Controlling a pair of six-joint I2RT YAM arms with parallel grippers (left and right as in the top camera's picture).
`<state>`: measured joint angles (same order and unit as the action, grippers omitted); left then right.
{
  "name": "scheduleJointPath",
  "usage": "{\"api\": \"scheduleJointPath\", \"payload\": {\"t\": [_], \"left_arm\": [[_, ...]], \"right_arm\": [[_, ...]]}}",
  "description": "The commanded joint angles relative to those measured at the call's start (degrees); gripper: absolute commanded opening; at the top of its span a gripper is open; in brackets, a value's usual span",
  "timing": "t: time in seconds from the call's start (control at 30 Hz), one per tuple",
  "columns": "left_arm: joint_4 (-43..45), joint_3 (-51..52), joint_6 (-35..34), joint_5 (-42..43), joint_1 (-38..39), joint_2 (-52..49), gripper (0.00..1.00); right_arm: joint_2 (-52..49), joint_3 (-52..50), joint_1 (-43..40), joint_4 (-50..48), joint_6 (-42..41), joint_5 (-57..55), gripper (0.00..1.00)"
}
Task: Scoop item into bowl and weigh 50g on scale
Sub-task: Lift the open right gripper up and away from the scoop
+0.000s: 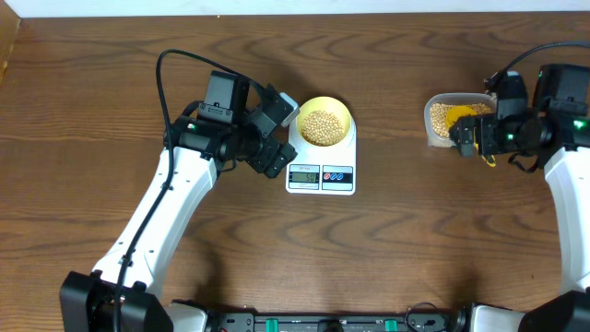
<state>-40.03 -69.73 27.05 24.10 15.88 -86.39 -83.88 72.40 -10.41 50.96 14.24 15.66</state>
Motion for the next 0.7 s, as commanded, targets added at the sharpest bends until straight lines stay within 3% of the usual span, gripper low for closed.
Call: {"api": "scheduleJointPath", "payload": {"t": [0.0, 0.67], "left_arm": [[0.0, 0.63, 0.35, 0.74, -0.22, 0.24, 0.86], [0.0, 0.63, 0.35, 0.74, -0.22, 0.24, 0.86]], "right_arm": [[1.07, 2.99, 0.35, 1.9, 0.96, -2.14, 0.99], [1.05, 12.02, 0.39, 11.47, -2.16, -9.84, 0.99]]}}
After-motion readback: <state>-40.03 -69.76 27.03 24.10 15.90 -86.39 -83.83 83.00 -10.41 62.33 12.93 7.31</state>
